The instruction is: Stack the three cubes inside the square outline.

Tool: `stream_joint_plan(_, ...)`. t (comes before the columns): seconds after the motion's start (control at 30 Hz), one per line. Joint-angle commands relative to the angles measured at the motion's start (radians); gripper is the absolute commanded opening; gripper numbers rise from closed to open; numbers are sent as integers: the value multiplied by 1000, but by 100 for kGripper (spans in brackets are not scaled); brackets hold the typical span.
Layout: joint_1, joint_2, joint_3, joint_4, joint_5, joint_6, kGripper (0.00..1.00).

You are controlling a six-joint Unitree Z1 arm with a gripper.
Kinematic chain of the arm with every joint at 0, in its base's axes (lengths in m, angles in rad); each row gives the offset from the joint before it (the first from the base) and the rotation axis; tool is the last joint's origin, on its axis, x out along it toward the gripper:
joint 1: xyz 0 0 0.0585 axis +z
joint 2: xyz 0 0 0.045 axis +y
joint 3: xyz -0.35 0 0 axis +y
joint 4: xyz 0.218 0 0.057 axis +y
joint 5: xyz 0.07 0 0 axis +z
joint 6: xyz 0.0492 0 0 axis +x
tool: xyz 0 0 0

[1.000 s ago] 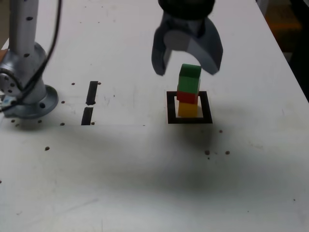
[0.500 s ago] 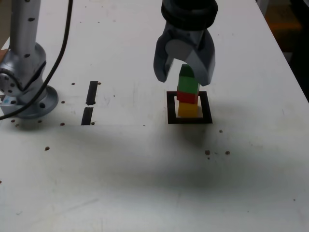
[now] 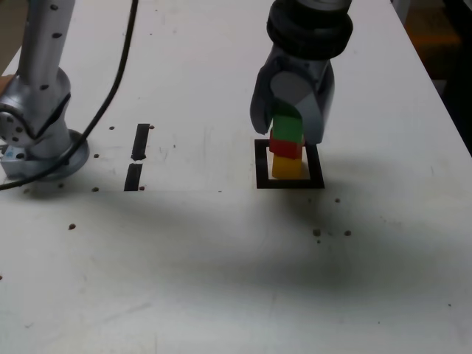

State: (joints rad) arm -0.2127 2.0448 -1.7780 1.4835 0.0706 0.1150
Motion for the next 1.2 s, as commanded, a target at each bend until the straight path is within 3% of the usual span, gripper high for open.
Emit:
stream_joint_plan(0.0,1,-18,-7,13,10,2,42)
stream_joint_plan(0.1,3,-73,7,36,34,0,36)
stream_joint_plan(0.27,37,-191,82,49,75,-3,35)
stream_joint_plan(0.47,136,-257,206,-10,118,20,35)
stream_joint_plan(0.6,245,-252,348,-172,93,71,35)
stream_joint_plan(0.73,289,-224,414,-270,68,104,35)
stream_joint_plan(0.97,300,-168,463,-359,37,113,35)
stream_joint_plan(1.17,302,-95,469,-384,37,112,38)
